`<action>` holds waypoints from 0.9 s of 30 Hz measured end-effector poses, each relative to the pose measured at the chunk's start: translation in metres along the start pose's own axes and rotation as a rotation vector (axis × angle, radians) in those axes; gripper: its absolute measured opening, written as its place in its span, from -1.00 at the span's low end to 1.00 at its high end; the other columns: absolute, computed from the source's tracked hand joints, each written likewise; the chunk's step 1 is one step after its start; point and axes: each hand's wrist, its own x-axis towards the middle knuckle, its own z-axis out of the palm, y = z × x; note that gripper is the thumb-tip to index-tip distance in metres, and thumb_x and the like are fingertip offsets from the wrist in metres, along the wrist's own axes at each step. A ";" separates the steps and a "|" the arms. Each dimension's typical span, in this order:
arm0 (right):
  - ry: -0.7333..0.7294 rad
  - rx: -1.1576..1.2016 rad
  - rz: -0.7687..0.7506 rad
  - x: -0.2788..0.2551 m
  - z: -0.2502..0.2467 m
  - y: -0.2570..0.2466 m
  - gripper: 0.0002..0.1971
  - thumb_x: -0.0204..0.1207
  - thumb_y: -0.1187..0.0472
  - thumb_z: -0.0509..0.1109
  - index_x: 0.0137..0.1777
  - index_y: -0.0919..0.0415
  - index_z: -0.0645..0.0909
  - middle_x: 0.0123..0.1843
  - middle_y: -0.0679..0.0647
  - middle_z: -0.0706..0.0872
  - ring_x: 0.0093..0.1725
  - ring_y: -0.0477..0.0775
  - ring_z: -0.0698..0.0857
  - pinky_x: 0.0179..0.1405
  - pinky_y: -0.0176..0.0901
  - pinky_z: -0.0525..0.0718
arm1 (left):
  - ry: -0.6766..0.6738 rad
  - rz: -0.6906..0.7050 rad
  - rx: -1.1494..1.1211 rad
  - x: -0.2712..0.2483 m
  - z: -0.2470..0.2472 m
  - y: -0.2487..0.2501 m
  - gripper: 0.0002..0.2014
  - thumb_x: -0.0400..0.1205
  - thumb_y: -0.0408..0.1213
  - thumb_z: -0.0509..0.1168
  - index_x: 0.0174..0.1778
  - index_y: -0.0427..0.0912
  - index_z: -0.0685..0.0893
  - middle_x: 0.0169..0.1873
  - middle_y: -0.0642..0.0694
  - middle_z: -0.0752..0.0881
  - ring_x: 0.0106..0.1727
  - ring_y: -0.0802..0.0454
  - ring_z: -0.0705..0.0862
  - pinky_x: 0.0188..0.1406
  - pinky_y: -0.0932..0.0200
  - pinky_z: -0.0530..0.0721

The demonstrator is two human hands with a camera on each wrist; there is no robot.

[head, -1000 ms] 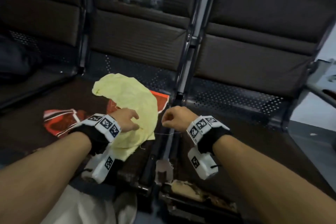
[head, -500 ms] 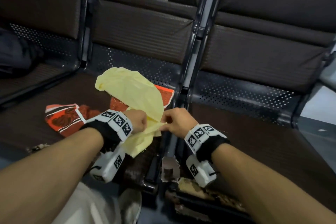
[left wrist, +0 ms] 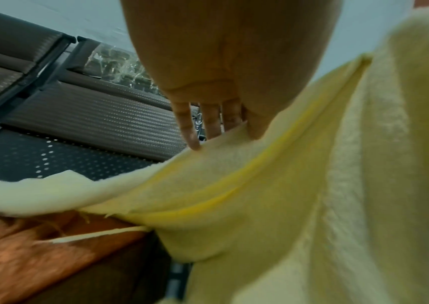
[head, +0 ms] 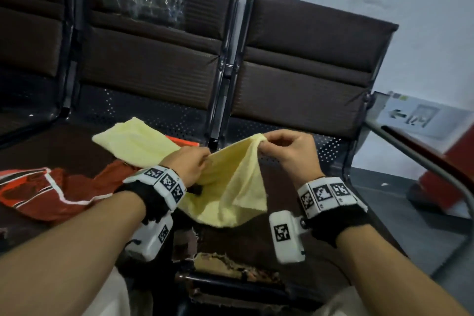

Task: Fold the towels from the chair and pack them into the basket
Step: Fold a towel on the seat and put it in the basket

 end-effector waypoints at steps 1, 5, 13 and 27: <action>0.036 0.063 0.033 -0.003 -0.004 0.006 -0.81 0.33 0.44 0.56 -0.33 0.12 0.78 -0.37 0.01 0.81 -0.34 -0.08 0.77 -0.31 -0.30 0.68 | 0.019 0.002 -0.025 0.000 -0.002 0.007 -0.70 0.70 -0.14 0.13 -0.39 0.03 0.36 -0.31 -0.06 0.57 -0.11 -0.21 0.63 -0.09 -0.10 0.63; 0.122 0.233 0.197 -0.006 -0.014 0.022 -0.95 0.27 0.22 0.56 -0.27 0.16 0.82 -0.22 0.13 0.83 -0.20 0.07 0.79 -0.22 -0.10 0.71 | 0.180 0.109 -0.211 0.005 -0.012 0.035 -0.82 0.68 -0.15 0.18 -0.17 -0.08 0.62 -0.22 -0.08 0.73 -0.10 -0.08 0.66 -0.08 0.07 0.59; 0.100 0.222 0.049 0.006 -0.013 0.022 -0.69 0.28 0.11 0.64 0.00 0.14 0.74 -0.03 0.16 0.81 -0.03 0.05 0.77 -0.11 -0.12 0.72 | 0.317 0.297 -0.723 0.014 -0.037 0.090 -0.82 0.70 -0.21 0.19 -0.03 -0.13 0.69 -0.19 -0.10 0.75 -0.08 -0.05 0.72 -0.02 -0.04 0.66; -0.003 0.235 0.109 -0.006 -0.040 0.013 -0.75 0.69 0.19 0.21 -0.20 0.21 0.61 -0.30 0.06 0.70 -0.31 -0.03 0.67 -0.28 -0.15 0.68 | 0.071 0.230 -0.543 0.011 0.012 0.063 -0.88 0.61 -0.09 0.33 -0.08 -0.03 0.70 -0.20 -0.12 0.76 -0.12 -0.11 0.73 -0.04 -0.13 0.70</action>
